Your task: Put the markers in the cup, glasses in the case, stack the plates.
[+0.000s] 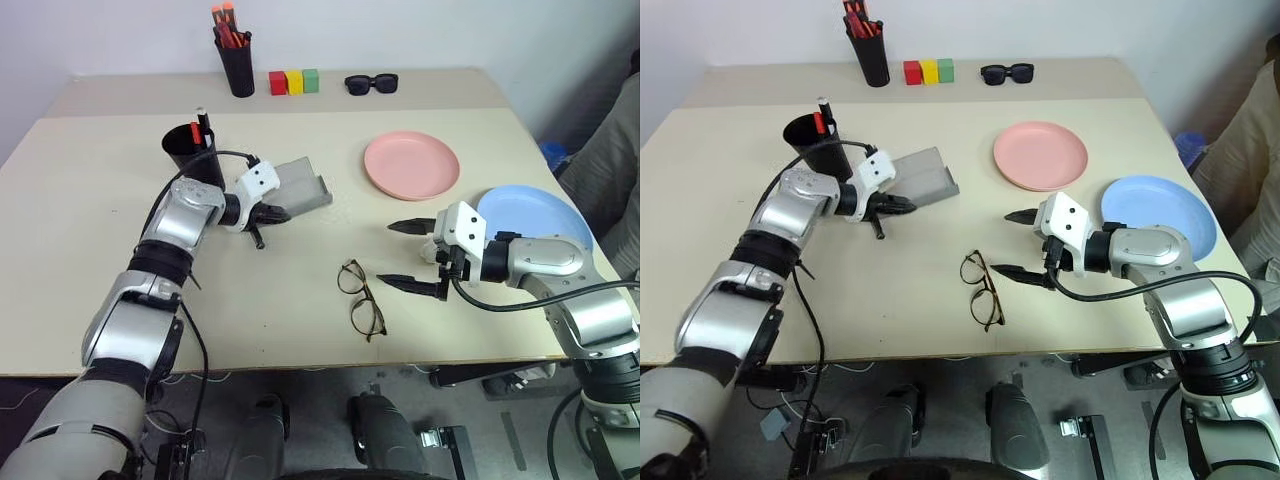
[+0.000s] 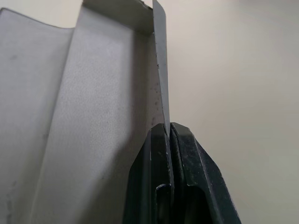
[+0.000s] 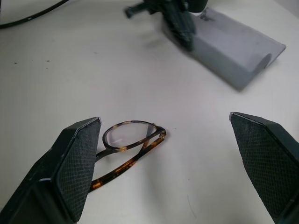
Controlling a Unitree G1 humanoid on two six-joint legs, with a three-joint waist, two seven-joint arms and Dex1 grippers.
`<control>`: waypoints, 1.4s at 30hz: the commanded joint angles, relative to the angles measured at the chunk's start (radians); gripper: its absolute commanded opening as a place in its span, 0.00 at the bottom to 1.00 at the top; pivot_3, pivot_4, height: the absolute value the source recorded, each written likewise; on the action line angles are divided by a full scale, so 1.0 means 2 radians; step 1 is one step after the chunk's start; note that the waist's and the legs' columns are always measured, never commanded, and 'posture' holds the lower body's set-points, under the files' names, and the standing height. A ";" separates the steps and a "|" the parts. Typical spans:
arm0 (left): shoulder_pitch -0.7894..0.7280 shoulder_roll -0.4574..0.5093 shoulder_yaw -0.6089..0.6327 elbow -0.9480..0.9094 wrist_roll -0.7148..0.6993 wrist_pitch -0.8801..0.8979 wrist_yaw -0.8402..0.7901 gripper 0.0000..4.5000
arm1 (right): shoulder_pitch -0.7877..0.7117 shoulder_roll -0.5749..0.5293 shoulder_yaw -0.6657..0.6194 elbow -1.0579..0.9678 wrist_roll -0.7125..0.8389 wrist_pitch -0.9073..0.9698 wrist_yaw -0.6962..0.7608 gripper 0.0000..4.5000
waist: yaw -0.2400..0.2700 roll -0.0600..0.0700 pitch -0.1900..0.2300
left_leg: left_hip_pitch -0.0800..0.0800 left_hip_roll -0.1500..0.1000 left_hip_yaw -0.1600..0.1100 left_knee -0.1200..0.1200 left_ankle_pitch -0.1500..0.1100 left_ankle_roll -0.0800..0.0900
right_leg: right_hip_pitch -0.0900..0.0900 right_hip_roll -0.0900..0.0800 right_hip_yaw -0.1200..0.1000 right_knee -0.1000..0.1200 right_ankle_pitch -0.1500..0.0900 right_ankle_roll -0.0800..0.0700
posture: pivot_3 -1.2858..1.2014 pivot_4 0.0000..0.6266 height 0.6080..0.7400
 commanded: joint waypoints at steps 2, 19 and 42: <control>0.047 0.056 -0.004 -0.122 -0.016 -0.017 -0.079 0.01 | -0.018 -0.016 -0.010 -0.027 0.014 0.047 -0.005 1.00 | 0.001 0.000 0.000 | 0.000 0.000 0.000 0.000 0.000 0.000 | 0.000 0.000 0.000 0.000 0.000 0.000 | 0.52 0.24 1.00; 0.121 0.108 0.035 -0.266 -0.049 0.032 -0.080 0.63 | -0.003 0.029 -0.018 -0.048 0.130 0.312 -0.087 1.00 | 0.001 0.000 0.000 | 0.000 0.000 0.000 0.000 0.000 0.000 | 0.000 0.000 0.000 0.000 0.000 0.000 | 0.52 0.24 1.00; 0.511 0.176 0.250 -0.563 -0.183 0.145 0.030 0.64 | -0.027 0.119 -0.028 -0.013 0.168 0.446 -0.190 0.11 | 0.001 0.000 0.000 | 0.001 0.001 0.001 0.000 0.000 0.001 | 0.000 0.000 0.000 0.000 -0.001 -0.001 | 0.52 0.24 1.00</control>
